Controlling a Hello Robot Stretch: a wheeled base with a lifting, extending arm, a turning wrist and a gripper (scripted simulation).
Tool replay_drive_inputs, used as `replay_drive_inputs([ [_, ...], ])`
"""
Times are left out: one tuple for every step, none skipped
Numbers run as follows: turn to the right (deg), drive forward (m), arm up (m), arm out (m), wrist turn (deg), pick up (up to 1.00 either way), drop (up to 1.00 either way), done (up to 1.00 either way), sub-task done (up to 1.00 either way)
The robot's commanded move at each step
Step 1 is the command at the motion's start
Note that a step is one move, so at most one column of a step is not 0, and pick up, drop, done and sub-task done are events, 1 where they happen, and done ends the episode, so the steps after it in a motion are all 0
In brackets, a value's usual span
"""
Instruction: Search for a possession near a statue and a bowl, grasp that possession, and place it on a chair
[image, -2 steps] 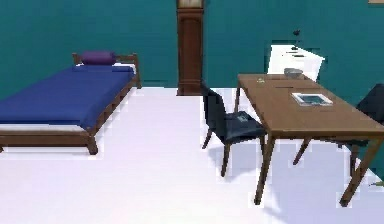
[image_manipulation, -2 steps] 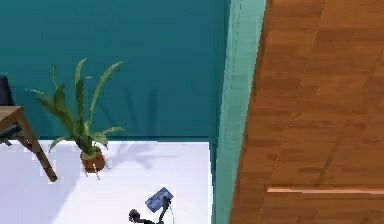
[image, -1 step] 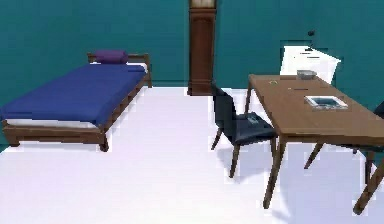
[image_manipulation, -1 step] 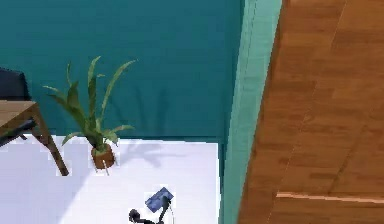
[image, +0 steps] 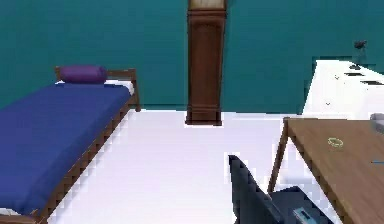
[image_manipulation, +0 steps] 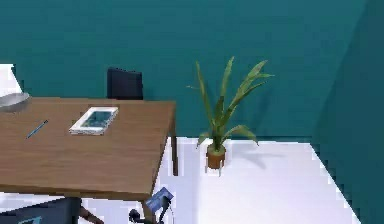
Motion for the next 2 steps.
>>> replay_drive_inputs([
  [-42.0, 0.0, 0.0, 0.0, 0.0, 0.0, 0.0, 0.0, 0.0],
  [0.0, 0.0, 0.0, 0.4, 0.0, 0.0, 0.0, 0.0, 0.0],
])
